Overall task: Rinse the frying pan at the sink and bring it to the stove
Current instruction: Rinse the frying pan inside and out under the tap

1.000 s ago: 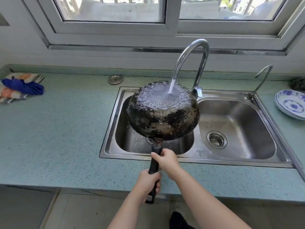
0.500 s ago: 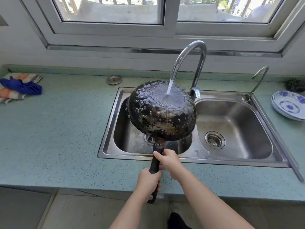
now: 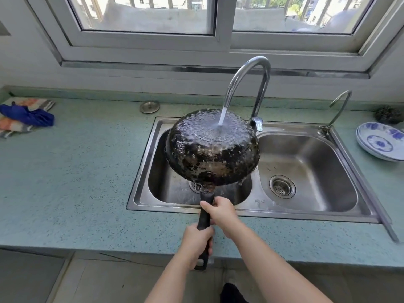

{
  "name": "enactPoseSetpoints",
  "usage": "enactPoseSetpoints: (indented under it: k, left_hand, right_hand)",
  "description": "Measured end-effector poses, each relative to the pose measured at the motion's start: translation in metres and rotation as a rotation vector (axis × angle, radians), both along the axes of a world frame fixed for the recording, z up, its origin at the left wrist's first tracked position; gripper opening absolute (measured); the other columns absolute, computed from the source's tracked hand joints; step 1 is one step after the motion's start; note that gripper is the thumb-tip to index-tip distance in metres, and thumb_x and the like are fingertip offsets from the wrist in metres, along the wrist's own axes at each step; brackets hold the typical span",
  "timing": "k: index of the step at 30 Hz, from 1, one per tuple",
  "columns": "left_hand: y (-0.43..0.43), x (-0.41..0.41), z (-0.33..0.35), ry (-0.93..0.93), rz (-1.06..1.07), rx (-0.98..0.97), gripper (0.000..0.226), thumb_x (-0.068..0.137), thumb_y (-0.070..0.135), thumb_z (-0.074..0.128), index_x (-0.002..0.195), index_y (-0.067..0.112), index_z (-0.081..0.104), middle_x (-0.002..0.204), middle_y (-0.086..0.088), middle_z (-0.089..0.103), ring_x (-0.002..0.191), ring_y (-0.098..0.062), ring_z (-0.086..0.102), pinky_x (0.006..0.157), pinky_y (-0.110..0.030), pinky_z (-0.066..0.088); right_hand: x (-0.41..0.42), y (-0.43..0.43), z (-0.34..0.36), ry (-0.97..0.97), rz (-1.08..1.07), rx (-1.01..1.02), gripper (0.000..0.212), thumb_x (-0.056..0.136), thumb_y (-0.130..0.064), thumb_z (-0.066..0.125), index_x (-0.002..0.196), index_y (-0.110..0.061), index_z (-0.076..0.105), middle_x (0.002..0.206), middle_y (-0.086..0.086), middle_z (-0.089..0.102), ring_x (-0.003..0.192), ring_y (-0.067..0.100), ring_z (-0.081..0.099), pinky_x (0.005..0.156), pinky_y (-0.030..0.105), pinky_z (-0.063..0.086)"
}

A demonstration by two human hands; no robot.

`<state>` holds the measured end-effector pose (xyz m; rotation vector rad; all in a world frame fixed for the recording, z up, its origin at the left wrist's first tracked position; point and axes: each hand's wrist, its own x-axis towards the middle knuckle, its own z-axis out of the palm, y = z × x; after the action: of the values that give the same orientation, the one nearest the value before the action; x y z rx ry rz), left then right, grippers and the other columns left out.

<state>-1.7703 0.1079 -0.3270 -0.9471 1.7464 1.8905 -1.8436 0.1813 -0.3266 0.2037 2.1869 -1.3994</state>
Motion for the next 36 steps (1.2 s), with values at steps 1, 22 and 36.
enactPoseSetpoints:
  k: [1,22,36]
  left_hand:
    - [0.0,0.0,0.001,-0.004,0.002,0.018,0.015,0.084,0.004,0.052,0.069,0.008,0.05,0.046,-0.004,0.048,0.034,-0.016,0.042,0.04,-0.023,0.036]
    - [0.002,-0.005,0.002,-0.028,0.039,0.049,0.015,0.084,0.003,0.05,0.07,0.008,0.049,0.043,-0.003,0.045,0.033,-0.016,0.038,0.038,-0.022,0.034]
    - [-0.016,0.003,0.001,-0.045,-0.003,0.262,0.022,0.088,0.008,0.049,0.067,0.009,0.045,0.042,-0.002,0.045,0.034,-0.014,0.04,0.037,-0.02,0.033]
  right_hand:
    - [0.0,0.0,0.002,0.018,0.008,0.017,0.033,0.077,-0.039,0.064,0.077,-0.007,0.057,0.081,0.012,0.062,0.09,0.034,0.064,0.08,0.053,0.054]
    - [-0.003,0.0,0.007,0.055,0.036,0.074,0.029,0.08,-0.038,0.062,0.071,-0.011,0.052,0.077,0.008,0.057,0.09,0.034,0.064,0.08,0.053,0.053]
    - [0.002,-0.016,0.021,0.233,0.191,0.27,0.025,0.085,-0.039,0.059,0.08,-0.015,0.051,0.08,-0.002,0.055,0.078,0.016,0.049,0.066,0.026,0.034]
